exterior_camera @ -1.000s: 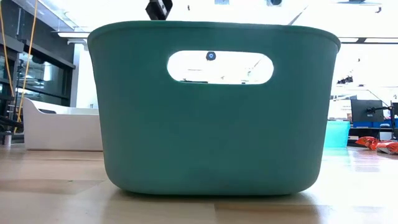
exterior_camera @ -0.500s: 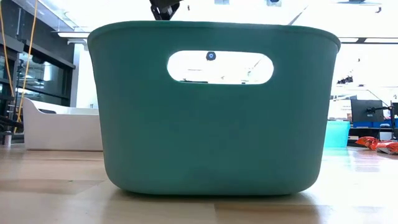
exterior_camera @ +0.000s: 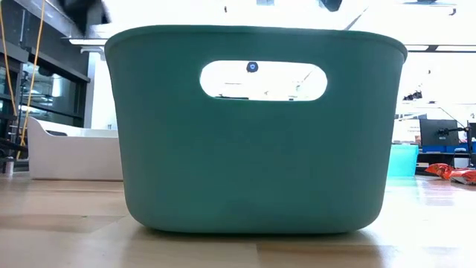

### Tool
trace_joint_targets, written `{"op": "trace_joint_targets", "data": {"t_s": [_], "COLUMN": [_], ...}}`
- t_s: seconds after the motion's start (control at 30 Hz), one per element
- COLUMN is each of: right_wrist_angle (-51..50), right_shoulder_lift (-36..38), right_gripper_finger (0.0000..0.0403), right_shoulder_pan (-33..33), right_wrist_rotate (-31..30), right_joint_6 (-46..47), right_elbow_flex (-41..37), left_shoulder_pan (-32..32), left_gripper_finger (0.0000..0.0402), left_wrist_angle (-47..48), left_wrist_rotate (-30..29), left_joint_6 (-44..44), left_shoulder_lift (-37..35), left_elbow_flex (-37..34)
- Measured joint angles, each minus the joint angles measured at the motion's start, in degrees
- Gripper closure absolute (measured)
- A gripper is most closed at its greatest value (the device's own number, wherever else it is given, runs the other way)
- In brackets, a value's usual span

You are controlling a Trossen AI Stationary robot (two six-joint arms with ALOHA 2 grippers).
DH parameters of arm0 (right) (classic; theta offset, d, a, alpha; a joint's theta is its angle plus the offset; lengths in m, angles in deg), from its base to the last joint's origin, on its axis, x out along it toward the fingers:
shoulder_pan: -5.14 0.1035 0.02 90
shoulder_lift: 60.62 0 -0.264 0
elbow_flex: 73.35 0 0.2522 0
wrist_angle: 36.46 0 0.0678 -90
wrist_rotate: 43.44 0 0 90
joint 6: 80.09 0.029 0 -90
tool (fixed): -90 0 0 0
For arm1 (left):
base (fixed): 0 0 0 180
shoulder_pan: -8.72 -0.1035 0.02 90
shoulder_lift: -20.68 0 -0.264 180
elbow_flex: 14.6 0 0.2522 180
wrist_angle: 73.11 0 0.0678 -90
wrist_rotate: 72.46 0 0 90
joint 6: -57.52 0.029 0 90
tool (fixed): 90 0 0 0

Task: Sort candy
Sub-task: Put the red candy pack into the green bin

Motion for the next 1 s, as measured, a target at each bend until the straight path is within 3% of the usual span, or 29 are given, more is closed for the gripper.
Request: {"op": "trace_joint_targets", "data": {"t_s": [0.13, 0.23, 0.37, 0.63, 1.0], "right_wrist_angle": [-2.2, -2.82, -2.8, -2.78, -2.78], "right_shoulder_lift": [0.0, 0.0, 0.0, 0.0, 0.0], "right_gripper_finger": [0.0197, 0.0197, 0.0197, 0.0197, 0.0197], "right_shoulder_pan": [0.0, 0.0, 0.0, 0.0, 0.0], "right_wrist_rotate": [0.0, -0.02, -0.45, -0.89, -0.94], "right_joint_6": [0.02, -0.57, -1.3, -0.87, -0.2], "right_elbow_flex": [0.0, 0.0, 0.0, 0.0, 0.0], "left_shoulder_pan": [4.01, 5.91, 6.4, 6.25, 6.24], "left_gripper_finger": [0.0161, 0.0161, 0.0161, 0.0161, 0.0161], "left_wrist_angle": [14.26, 18.0, 15.42, 2.76, -7.48], "left_wrist_rotate": [-0.85, -0.81, 1.48, 11.7, 12.61], "left_joint_6": [-16.14, -25.19, -30.15, -34.22, -36.5], "left_shoulder_lift": [1.98, 3.54, 5.17, 5.54, 5.54], "left_elbow_flex": [-0.09, -0.16, -3.72, -17.88, -26.26]}}
